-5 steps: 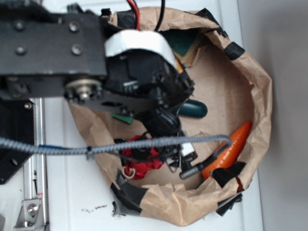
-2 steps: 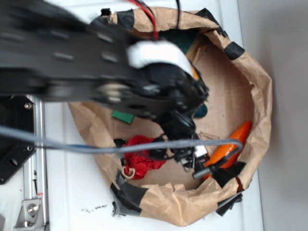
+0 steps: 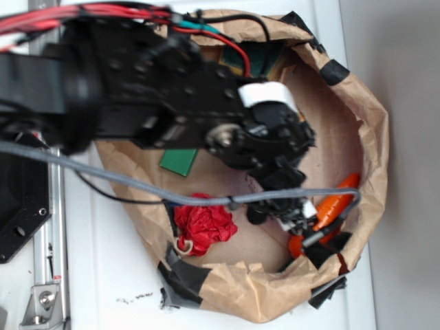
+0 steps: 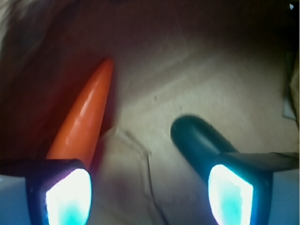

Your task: Grab the carrot.

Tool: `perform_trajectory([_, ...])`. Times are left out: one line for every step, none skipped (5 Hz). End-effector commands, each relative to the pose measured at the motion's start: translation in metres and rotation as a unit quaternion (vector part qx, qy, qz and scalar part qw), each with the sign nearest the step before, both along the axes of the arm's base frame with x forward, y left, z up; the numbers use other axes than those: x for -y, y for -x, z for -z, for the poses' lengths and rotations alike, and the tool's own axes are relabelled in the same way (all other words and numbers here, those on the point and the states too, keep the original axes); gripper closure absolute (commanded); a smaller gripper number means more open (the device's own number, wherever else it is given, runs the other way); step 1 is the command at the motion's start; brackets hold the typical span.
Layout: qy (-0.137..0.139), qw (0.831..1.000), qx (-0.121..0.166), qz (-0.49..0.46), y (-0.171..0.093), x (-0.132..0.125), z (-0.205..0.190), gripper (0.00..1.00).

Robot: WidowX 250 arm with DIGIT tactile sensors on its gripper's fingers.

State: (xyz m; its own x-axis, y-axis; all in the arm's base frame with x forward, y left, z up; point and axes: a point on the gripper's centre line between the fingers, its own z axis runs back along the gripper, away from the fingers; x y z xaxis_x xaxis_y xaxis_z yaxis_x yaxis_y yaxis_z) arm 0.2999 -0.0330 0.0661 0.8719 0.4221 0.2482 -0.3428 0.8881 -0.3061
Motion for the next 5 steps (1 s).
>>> perform_trajectory([0.021,0.997,0.056,0.038,-0.025,0.040,-0.026,0.00])
perform_trajectory([0.035,0.996,0.053,0.059,-0.031,0.062,-0.020,0.00])
perform_trajectory([0.045,0.996,0.030,0.074,-0.037,0.068,0.003,0.00])
perform_trajectory([0.042,0.996,0.018,0.072,-0.038,0.059,0.016,0.03])
perform_trajectory([0.051,0.996,0.028,0.066,-0.031,0.049,-0.001,1.00])
